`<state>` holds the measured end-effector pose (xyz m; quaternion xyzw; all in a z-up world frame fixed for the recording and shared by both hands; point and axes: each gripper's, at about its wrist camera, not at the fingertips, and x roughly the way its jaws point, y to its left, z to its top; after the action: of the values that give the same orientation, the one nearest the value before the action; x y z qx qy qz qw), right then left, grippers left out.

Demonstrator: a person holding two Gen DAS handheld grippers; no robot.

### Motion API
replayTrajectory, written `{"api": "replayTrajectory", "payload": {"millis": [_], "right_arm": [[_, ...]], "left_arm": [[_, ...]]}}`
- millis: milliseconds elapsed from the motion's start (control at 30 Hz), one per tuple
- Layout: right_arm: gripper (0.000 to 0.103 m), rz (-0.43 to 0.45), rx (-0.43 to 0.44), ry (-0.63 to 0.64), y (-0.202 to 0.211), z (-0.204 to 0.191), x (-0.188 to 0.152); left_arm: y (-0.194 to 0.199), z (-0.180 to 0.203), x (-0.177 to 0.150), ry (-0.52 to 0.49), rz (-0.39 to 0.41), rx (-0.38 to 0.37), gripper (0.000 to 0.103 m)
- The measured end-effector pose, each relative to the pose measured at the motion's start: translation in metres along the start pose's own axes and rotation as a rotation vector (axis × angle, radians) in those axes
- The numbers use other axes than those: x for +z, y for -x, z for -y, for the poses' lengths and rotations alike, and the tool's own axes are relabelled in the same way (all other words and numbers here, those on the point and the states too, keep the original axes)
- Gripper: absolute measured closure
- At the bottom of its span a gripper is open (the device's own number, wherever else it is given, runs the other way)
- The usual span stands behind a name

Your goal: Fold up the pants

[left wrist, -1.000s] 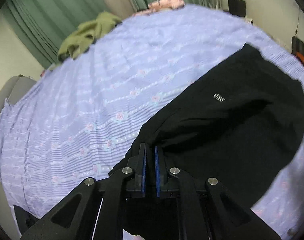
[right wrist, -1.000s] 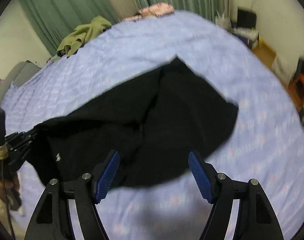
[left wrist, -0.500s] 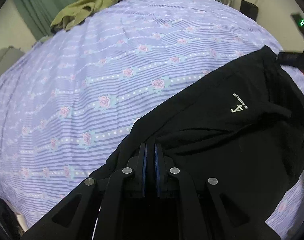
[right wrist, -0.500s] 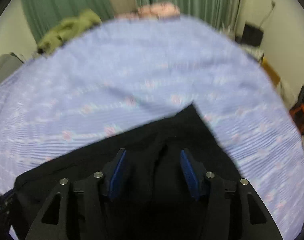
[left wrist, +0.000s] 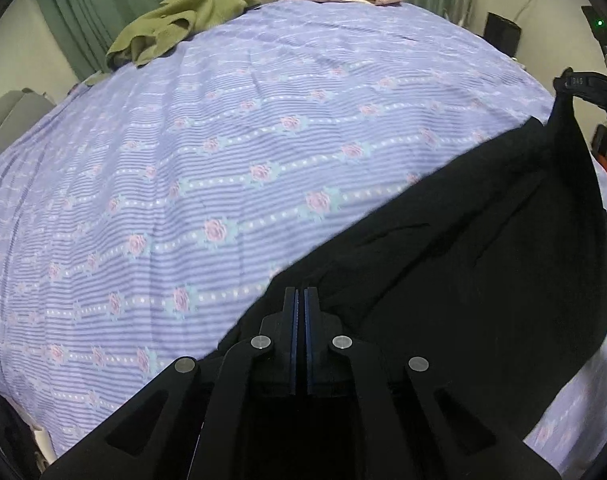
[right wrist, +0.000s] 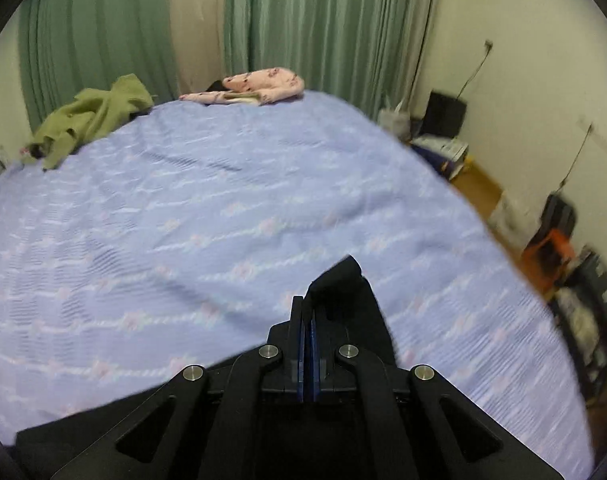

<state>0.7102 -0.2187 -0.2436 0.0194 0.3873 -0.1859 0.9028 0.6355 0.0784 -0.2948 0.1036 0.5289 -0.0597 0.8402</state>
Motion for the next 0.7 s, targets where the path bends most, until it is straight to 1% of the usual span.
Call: {"api": "replayTrajectory", "payload": {"millis": [67, 100, 167, 233, 267, 300, 333, 367, 400, 433, 467, 500, 533, 567, 600, 633, 667, 700], "right_arm": [[0.101, -0.024, -0.020, 0.014, -0.014, -0.004, 0.008], [0.101, -0.038, -0.046, 0.028, -0.023, -0.008, 0.011], [0.101, -0.065, -0.078, 0.058, -0.035, -0.015, 0.011], [0.101, -0.088, -0.106, 0.090, -0.051, -0.021, 0.010], [0.099, -0.086, -0.108, 0.095, -0.050, -0.019, 0.007], [0.096, -0.085, -0.099, 0.114, -0.050, -0.022, 0.006], [0.080, -0.093, -0.105, 0.130, -0.046, -0.024, 0.005], [0.057, -0.092, -0.102, 0.130, -0.039, -0.024, 0.005], [0.049, -0.069, -0.079, 0.117, -0.026, -0.023, 0.004], [0.041, -0.040, -0.076, 0.112, -0.013, -0.022, 0.003], [0.032, 0.024, -0.097, 0.110, 0.008, -0.021, 0.001], [0.027, 0.076, -0.111, 0.113, 0.027, -0.021, -0.002], [0.024, 0.118, -0.106, 0.115, 0.050, -0.020, -0.008], [0.024, 0.138, -0.093, 0.110, 0.063, -0.019, -0.012], [0.023, 0.165, -0.056, 0.105, 0.085, -0.018, -0.022], [0.021, 0.179, -0.038, 0.129, 0.103, -0.018, -0.033], [0.021, 0.189, -0.048, 0.150, 0.113, -0.020, -0.040], [0.021, 0.216, -0.068, 0.181, 0.130, -0.021, -0.054]], "left_arm": [[-0.014, -0.002, 0.009, -0.007, -0.024, 0.018, 0.099], [-0.019, -0.003, 0.011, -0.007, -0.034, 0.024, 0.099], [-0.034, -0.010, 0.015, 0.015, -0.066, 0.030, 0.098], [-0.041, -0.016, 0.017, 0.033, -0.071, 0.030, 0.097], [-0.042, -0.017, 0.017, 0.025, -0.070, 0.042, 0.094], [-0.044, -0.017, 0.017, 0.017, -0.068, 0.061, 0.085], [-0.042, -0.019, 0.018, 0.021, -0.062, 0.077, 0.068], [-0.038, -0.023, 0.018, 0.033, -0.053, 0.087, 0.060], [-0.028, -0.028, 0.018, 0.054, -0.021, 0.082, 0.050], [-0.014, -0.034, 0.017, 0.077, 0.024, 0.074, 0.042], [-0.002, -0.040, 0.016, 0.099, 0.059, 0.078, 0.038], [0.013, -0.048, 0.015, 0.128, 0.096, 0.085, 0.034], [0.030, -0.058, 0.011, 0.164, 0.134, 0.072, 0.031], [0.042, -0.066, 0.006, 0.191, 0.157, 0.052, 0.030], [0.052, -0.075, -0.001, 0.217, 0.169, 0.036, 0.027], [0.060, -0.081, -0.013, 0.226, 0.162, 0.035, 0.027], [0.066, -0.083, -0.023, 0.222, 0.160, 0.037, 0.027], [0.071, -0.083, -0.037, 0.215, 0.164, 0.034, 0.027]]}}
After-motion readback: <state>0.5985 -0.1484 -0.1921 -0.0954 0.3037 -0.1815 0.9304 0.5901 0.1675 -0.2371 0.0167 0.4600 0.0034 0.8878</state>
